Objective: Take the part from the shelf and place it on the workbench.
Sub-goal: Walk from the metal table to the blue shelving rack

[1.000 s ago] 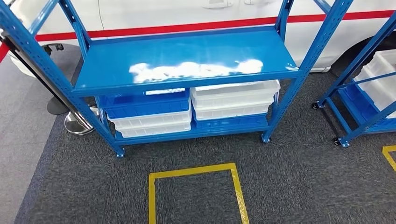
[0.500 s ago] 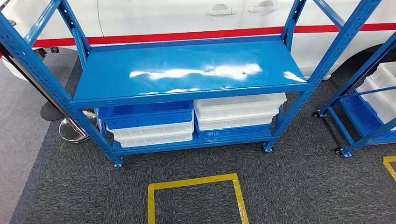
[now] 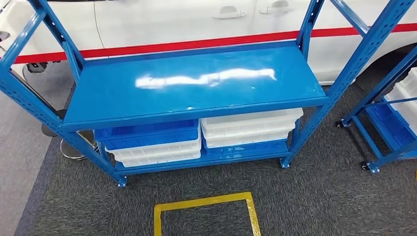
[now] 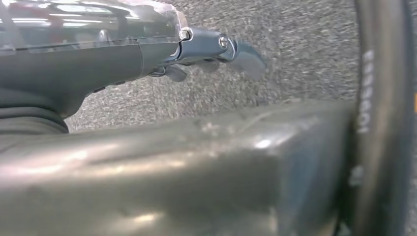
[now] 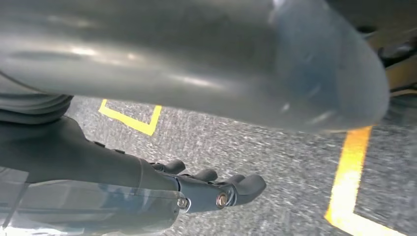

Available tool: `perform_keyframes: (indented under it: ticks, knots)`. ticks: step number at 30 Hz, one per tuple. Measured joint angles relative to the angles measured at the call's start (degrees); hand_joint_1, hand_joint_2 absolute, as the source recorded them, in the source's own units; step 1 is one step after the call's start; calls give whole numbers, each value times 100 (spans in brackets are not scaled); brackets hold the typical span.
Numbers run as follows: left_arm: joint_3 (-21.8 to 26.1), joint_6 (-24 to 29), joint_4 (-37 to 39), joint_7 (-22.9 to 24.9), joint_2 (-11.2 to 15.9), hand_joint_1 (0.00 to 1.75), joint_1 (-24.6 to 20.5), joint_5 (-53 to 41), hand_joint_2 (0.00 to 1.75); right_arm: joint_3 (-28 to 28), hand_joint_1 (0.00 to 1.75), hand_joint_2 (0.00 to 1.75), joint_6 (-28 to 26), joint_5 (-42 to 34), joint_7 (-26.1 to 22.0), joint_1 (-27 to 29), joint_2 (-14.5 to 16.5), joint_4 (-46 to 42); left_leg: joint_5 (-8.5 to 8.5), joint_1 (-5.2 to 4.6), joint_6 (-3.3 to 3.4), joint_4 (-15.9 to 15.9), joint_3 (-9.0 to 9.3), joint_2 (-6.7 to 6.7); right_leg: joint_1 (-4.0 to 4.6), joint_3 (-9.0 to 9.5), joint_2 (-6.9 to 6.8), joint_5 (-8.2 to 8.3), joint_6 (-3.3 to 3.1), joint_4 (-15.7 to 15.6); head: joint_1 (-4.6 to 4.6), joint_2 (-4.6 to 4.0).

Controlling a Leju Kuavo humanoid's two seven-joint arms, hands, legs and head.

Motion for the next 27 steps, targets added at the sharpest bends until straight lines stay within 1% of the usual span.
perform_keyframes:
  ticks: [1, 2, 3, 4, 5, 6, 7, 8, 9, 10, 12, 13, 14, 15, 16, 17, 18, 19, 20, 21, 22, 23, 24, 25, 26, 27]
  knots:
    - [0, 4, 0, -6, -2, 0, -1, -4, 0, 1, 0, 0, 1, 1, -1, -6, -1, 1, -173, 4, -25, 313, -234, 1, 3, 47, 4, -34, -13, -12, -1, 0]
    - [1, 11, 0, -16, -2, 0, 3, -9, 0, 0, 0, 0, 1, 1, -1, -9, -1, 1, -317, 6, -41, 506, -421, 1, 5, 96, 11, -74, -18, -18, -1, 0]
    - [1, 21, 0, -29, -2, 0, 8, -15, 0, -1, 0, 0, 0, 1, -2, -9, -1, 1, -353, 7, -43, 536, -536, 1, 6, 153, 19, -119, -18, -20, -1, 0]
    - [1, 31, 0, -46, -2, 0, 12, -22, 0, -1, 0, 0, -1, 1, -2, -8, -1, 1, -255, 7, -36, 412, -578, 1, 8, 217, 26, -165, -15, -21, -2, 0]
    - [1, 43, 0, -60, -2, 0, 17, -28, 0, -2, 0, 0, -1, 1, -2, -8, 0, 1, 17, 4, -12, 110, -537, 1, 11, 285, 30, -210, -9, -22, -1, 0]
    - [1, 57, 0, -68, -2, 0, 21, -34, 0, -2, 0, 0, -2, 1, -2, -3, 2, 1, 343, -5, 27, -248, -475, 1, 13, 340, 32, -252, 1, -26, -1, 0]
    - [1, 70, 0, -73, 1, 0, 23, -39, 0, -2, 0, 0, -2, 3, -1, -6, 7, 3, 534, -22, 65, -527, -428, 4, 21, 383, 38, -287, 17, -23, 0, 0]
    - [0, 84, 0, -73, 3, 0, 25, -45, 0, -2, 0, 0, -2, 7, 1, -14, 11, 4, 656, -41, 105, -721, -391, 1, 29, 403, 46, -322, 45, -18, 1, 0]
    - [0, 96, 0, -72, 5, 0, 28, -50, 0, -3, 0, 0, -3, 11, 3, -22, 15, 6, 692, -58, 136, -788, -384, -3, 35, 408, 53, -348, 76, -14, -1, 0]
    - [0, 103, 0, -70, 7, 0, 33, -54, 0, -3, 0, 0, -3, 16, 5, -33, 19, 7, 666, -69, 159, -787, -375, -8, 42, 419, 60, -370, 111, -17, -1, 0]
    - [1, 112, 0, -69, 3, 0, 35, -60, 0, -3, 0, 0, -3, 21, 9, -41, 22, 7, 794, -34, 214, -878, -308, -10, 54, 452, 51, -435, 174, 12, -2, 0]
    - [1, 114, 0, -69, 1, 0, 29, -61, 0, -4, 0, 0, -3, 22, 10, -43, 23, 7, 810, -16, 242, -927, -270, -6, 56, 427, 41, -509, 204, 106, -1, 0]
    - [1, 119, 0, -69, -1, 0, 21, -63, 0, -8, 0, 0, -3, 22, 11, -45, 23, 7, 824, 1, 265, -972, -239, -2, 55, 339, 30, -628, 231, 305, -1, 0]
    - [1, 128, 0, -69, -1, 0, 14, -67, 0, -12, 0, 0, -2, 23, 12, -45, 23, 7, 818, -3, 282, -986, -222, 3, 45, 176, 21, -783, 255, 604, -1, 0]
    - [1, 143, 0, -68, 0, 0, 10, -72, 0, -20, 0, 0, -2, 26, 13, -45, 23, 7, 806, -5, 298, -989, -215, 7, 39, -33, 18, -941, 275, 960, -1, 0]
    - [1, 161, 0, -67, 0, 0, 8, -76, 0, -28, 0, 0, -2, 29, 14, -45, 23, 7, 793, -8, 306, -988, -210, 9, 33, -233, 16, -1039, 291, 1275, -2, 0]
    - [1, 179, 0, -67, -1, 0, 8, -80, 0, -37, 0, 0, -1, 33, 14, -44, 23, 7, 775, -10, 310, -987, -196, 10, 28, -371, 14, -1029, 302, 1449, -1, 0]
    - [1, 193, 0, -66, -1, 0, 8, -81, 0, -44, 0, 0, -1, 38, 14, -43, 23, 7, 756, -10, 307, -986, -173, 8, 22, -406, 13, -892, 308, 1413, -1, 0]
    - [1, 201, 0, -67, -2, 0, 10, -84, 0, -50, 0, 0, -1, 41, 14, -41, 23, 7, 733, -10, 298, -985, -139, 3, 14, -331, 12, -654, 307, 1160, -2, 0]
    - [1, 204, 0, -67, -3, 0, 14, -88, 0, -54, 0, 0, -1, 45, 14, -38, 23, 7, 706, -10, 282, -985, -104, -1, 7, -189, 9, -395, 296, 776, -1, 0]
    - [1, 205, 0, -68, -4, 0, 14, -92, 0, -58, 0, 0, -2, 50, 19, -37, 23, 7, 678, -22, 255, -976, -79, -5, 14, -43, 7, -214, 280, 412, -1, 0]
    - [1, 207, 0, -67, -5, 0, 14, -95, 0, -62, 0, 44, -5, 56, 27, -41, 24, 7, 655, -32, 224, -972, -65, -6, 20, 62, 7, -111, 251, 147, -2, 0]
    - [1, 209, 0, -66, -7, 0, 11, -97, 0, -66, 0, 87, -10, 61, 37, -46, 25, 7, 639, -40, 193, -970, -63, -6, 28, 111, 9, -88, 222, 11, -2, 0]
    - [1, 213, 0, -64, -7, 0, 5, -97, 0, -70, 0, 131, -16, 64, 48, -53, 26, 7, 631, -49, 163, -971, -63, -6, 40, 121, 13, -109, 192, -18, -2, 0]
    - [1, 220, 0, -60, -6, 0, -1, -99, 0, -74, 0, 175, -22, 67, 55, -57, 28, 7, 625, -45, 133, -978, -57, -5, 34, 124, 16, -103, 153, -34, -3, 0]
    - [1, 228, 0, -56, -5, 0, -6, -101, 0, -77, 0, 175, -25, 68, 61, -53, 29, 7, 603, -38, 104, -961, -53, -3, 27, 135, 13, -97, 121, -56, -2, 0]
